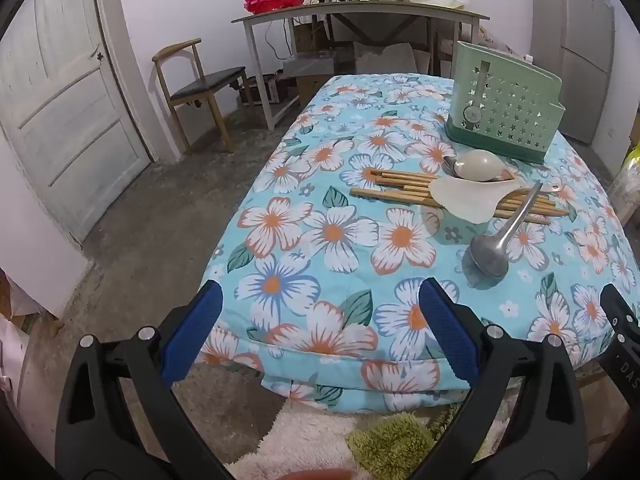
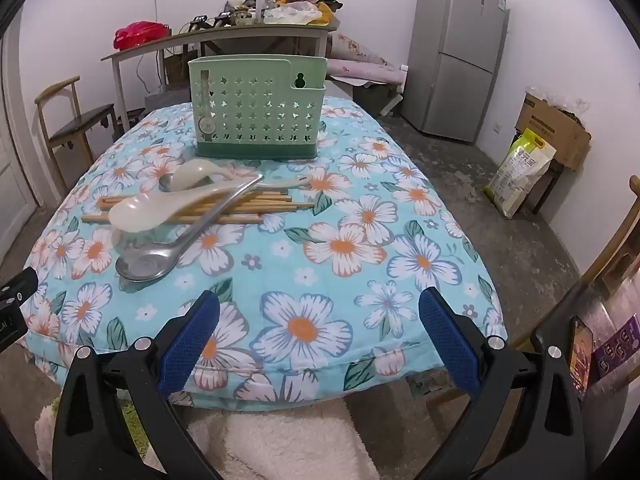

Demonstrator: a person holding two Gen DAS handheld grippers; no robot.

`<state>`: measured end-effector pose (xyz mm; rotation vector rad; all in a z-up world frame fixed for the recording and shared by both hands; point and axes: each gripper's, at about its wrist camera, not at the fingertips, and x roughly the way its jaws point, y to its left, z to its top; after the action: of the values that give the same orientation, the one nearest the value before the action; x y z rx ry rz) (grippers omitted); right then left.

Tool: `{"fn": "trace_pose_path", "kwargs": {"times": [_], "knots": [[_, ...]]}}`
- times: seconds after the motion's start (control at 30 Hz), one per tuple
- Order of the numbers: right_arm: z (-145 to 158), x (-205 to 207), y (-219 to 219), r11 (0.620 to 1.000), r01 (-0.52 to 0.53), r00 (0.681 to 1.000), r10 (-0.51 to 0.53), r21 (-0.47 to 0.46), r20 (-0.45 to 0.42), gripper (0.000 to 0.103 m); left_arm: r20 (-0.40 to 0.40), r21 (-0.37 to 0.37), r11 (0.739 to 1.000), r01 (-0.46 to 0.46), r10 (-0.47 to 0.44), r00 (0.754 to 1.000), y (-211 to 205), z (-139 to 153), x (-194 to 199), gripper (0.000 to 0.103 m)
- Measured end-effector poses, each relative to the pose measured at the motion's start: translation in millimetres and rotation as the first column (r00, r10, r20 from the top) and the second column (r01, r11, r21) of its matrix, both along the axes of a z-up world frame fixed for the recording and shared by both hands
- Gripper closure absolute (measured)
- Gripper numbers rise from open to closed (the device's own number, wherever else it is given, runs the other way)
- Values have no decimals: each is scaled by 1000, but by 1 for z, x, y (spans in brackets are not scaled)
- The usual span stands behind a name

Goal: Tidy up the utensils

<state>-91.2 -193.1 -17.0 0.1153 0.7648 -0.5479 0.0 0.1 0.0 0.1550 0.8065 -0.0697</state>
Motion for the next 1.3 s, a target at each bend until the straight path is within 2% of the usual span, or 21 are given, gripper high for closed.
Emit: {"fn": "trace_pose_path", "kwargs": {"times": [1.3], "knots": [[3,0,1,1000,-1,1000,1,3,1,6,-2,-10,1000,8,-8,1000,3,5,2,8]]}}
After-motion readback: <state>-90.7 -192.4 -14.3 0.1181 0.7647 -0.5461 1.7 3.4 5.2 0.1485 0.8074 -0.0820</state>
